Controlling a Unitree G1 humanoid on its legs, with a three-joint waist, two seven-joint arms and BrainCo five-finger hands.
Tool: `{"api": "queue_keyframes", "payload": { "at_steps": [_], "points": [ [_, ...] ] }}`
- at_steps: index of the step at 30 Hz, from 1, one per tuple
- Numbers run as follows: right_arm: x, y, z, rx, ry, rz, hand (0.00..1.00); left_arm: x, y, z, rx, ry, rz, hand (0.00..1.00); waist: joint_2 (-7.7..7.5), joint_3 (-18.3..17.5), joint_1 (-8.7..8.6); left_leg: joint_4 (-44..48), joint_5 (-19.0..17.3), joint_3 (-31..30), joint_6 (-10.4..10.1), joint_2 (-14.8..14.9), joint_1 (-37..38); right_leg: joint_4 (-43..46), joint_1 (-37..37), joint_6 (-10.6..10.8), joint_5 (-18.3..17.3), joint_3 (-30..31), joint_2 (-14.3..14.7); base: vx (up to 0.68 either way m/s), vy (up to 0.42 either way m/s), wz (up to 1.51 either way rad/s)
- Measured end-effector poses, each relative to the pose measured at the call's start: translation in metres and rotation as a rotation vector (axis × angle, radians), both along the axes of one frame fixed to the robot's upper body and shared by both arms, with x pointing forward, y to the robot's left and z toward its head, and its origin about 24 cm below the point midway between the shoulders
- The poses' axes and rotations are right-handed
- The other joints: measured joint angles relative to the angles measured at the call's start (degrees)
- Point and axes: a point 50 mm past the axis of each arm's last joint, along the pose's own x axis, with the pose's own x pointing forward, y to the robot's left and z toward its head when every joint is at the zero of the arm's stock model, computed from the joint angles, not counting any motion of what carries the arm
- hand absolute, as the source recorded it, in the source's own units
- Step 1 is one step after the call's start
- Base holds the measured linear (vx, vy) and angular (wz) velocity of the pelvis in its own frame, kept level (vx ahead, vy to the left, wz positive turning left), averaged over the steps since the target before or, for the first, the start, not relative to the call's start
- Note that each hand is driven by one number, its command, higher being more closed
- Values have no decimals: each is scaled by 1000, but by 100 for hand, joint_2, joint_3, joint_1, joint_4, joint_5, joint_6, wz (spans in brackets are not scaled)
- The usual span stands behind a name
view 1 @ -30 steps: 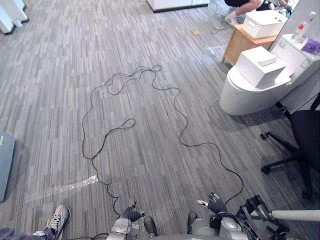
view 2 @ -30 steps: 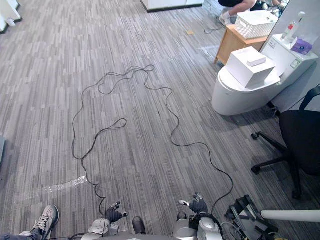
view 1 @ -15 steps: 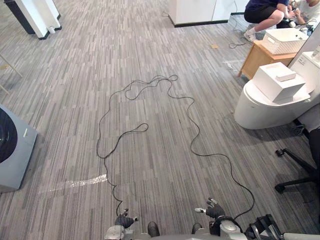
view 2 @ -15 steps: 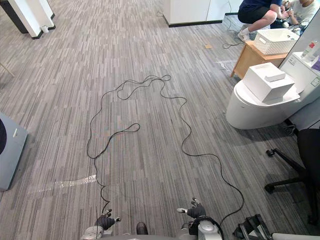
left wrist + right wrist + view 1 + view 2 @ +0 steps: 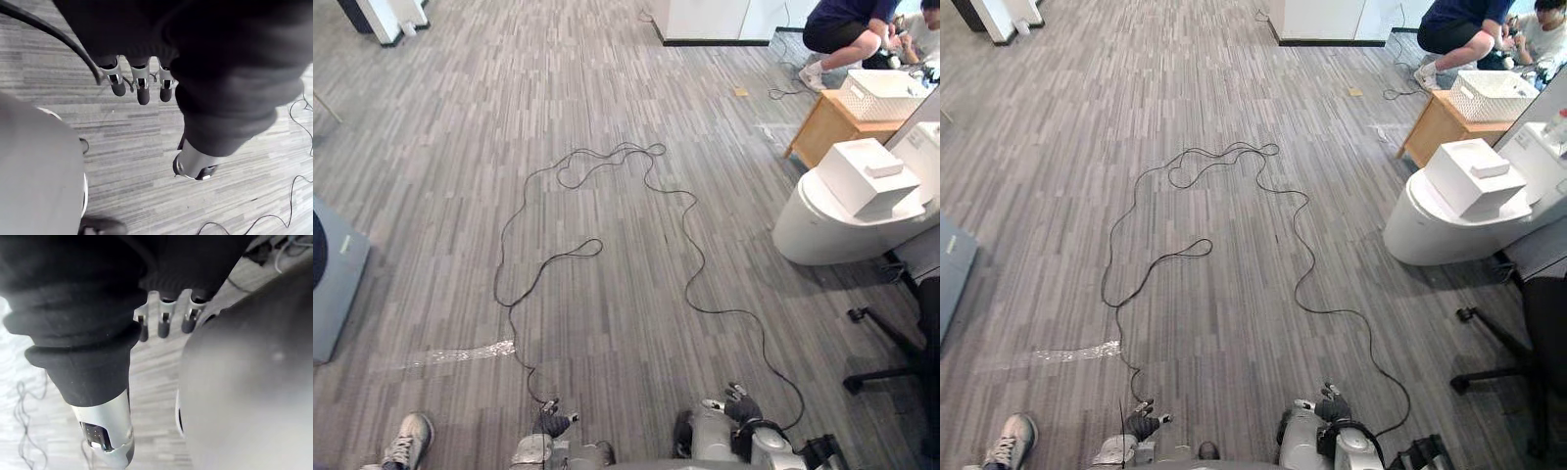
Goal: Organize washtable
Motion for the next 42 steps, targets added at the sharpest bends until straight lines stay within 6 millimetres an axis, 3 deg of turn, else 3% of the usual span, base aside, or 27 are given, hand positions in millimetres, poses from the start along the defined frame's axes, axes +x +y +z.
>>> {"api": "queue_keyframes", "payload": {
  "at_steps": [2,5,7,8,9,10,13,17,18,19,20,21,23,24,25,26,28,30,31,33,34,35,36,38,39,41,42],
  "points": [
    [1,2,1,8,-6,-7,0,0,-1,0,-1,2,-5,0,-40,13,-70,-9,-68,-94,-178,-7,133,-509,-50,-73,278,222,127,378,-98,49],
    [4,0,3,11,-26,-23,0,1,-5,-1,-12,0,-4,0,-18,-18,-213,170,-494,-538,-481,70,428,-166,-108,-458,627,479,196,613,-247,89],
    [6,-5,4,-1,-32,-36,0,2,-12,-1,-35,-8,6,0,156,-29,-129,1091,-463,-656,-696,367,106,166,-50,-668,376,347,338,616,-245,47],
    [6,-7,5,-7,-36,-36,0,7,-12,2,-40,-33,20,0,266,25,-93,2452,-243,-641,-925,625,-497,140,141,-789,171,254,459,511,-232,8],
    [8,-10,6,-16,-42,-34,0,9,-13,3,-48,-47,36,0,369,95,-38,3533,-123,-601,-952,923,-921,57,411,-870,61,217,620,906,-314,-5],
    [3,-10,4,-17,-22,-40,0,18,-13,8,-49,-82,39,0,346,207,53,4756,-164,-368,-909,1259,-1304,-228,1151,-988,-68,216,810,757,-231,-15],
    [-5,-4,2,-2,-15,-59,0,28,-16,14,-54,-137,27,0,121,279,110,4873,-206,5,-834,1260,-1728,-691,1951,-1035,-172,237,804,482,-140,4],
    [7,-1,5,0,-35,-58,0,46,-26,23,-70,-205,-8,0,144,338,210,2830,-205,158,-712,610,-2763,-1438,2703,-957,-334,376,732,484,9,-19],
    [5,-1,3,0,-22,-57,0,48,-27,24,-73,-217,-11,0,136,345,318,1708,127,87,-749,341,-2836,-1664,2942,-866,-385,485,658,579,167,-65],
    [1,-4,2,-9,-8,-56,0,48,-31,25,-80,-220,-21,0,267,291,443,736,489,-87,-810,236,-2851,-1882,3142,-728,-456,638,733,488,189,-71],
    [0,-6,1,-15,1,-55,0,47,-32,24,-81,-216,-24,0,294,278,461,654,738,-206,-692,216,-2913,-1909,3255,-572,-559,697,730,504,260,-71],
    [-3,-1,-2,-3,21,-46,0,47,-30,24,-77,-215,-25,0,192,202,461,951,1206,-333,-327,69,-2945,-1797,3368,-411,-751,809,578,556,297,-53],
    [-4,4,-3,0,24,-32,0,45,-27,22,-65,-197,-31,0,94,83,391,1186,1228,-311,-139,-92,-2932,-773,2957,-340,-860,1023,327,583,292,-43],
    [-5,5,-3,-4,28,-18,0,45,-25,22,-53,-195,-50,0,-59,88,385,1229,1121,-253,63,-215,-2745,443,2488,-246,-813,1190,92,582,275,-14],
    [-11,8,-5,3,44,-17,0,45,-21,22,-32,-187,-75,0,-300,90,310,1187,917,-212,253,-455,-2420,1663,2089,102,-442,1328,-197,583,260,7],
    [-13,10,-6,8,49,-18,0,45,-18,21,-23,-181,-83,0,-369,93,251,1175,777,-230,293,-538,-2233,2227,1908,187,-231,1391,-269,601,219,29],
    [-10,8,-5,7,41,-9,0,38,-19,17,-17,-140,-99,0,-365,120,231,997,514,-267,336,-608,-1539,3097,1516,59,-530,1287,-283,582,184,4],
    [-7,5,-3,-9,22,40,0,34,-23,15,-21,-122,-120,0,-185,183,154,543,330,-304,371,-529,-693,2949,1093,-260,-977,788,-171,643,151,-3],
    [0,4,1,-21,-7,58,0,35,-25,15,-22,-123,-131,0,-82,205,111,266,275,-330,334,-387,-288,2238,627,-362,-1063,491,101,511,57,3],
    [6,4,5,-19,-36,58,0,37,-26,15,-22,-127,-138,0,-49,224,56,-20,250,-367,288,-281,15,1200,158,-316,-912,352,326,571,27,18],
    [8,5,6,-14,-49,50,0,40,-28,17,-25,-137,-144,0,-79,215,-3,-208,158,-486,130,-244,244,-250,-40,-283,-244,390,481,531,-15,42],
    [8,6,6,-11,-48,45,0,40,-28,17,-27,-137,-145,0,-109,203,-14,-258,87,-500,21,-255,330,-736,-88,-284,26,479,506,535,-60,60],
    [7,8,4,-1,-39,34,0,36,-29,15,-31,-127,-144,0,-177,177,-19,-299,-100,-548,-159,-303,583,-994,-161,-347,357,742,488,443,-85,52],
    [8,7,5,-1,-41,35,0,32,-32,13,-38,-115,-139,0,-165,121,-96,-39,-388,-779,-316,-234,796,-408,-200,-576,864,890,509,635,-177,67],
    [7,6,4,-4,-37,30,0,28,-33,11,-44,-104,-130,0,-145,81,-67,718,-466,-831,-445,-140,620,-14,-198,-768,874,903,527,788,-242,60],
    [8,-2,6,-23,-36,23,0,23,-39,10,-67,-96,-101,0,175,76,-24,2739,-244,-716,-731,307,-195,-67,135,-935,584,768,752,630,-184,12],
    [10,-6,8,-37,-45,20,0,22,-40,10,-75,-100,-71,0,354,115,33,4076,-94,-621,-784,720,-726,-224,485,-1068,441,764,1004,624,-155,-35]
  ]
}}
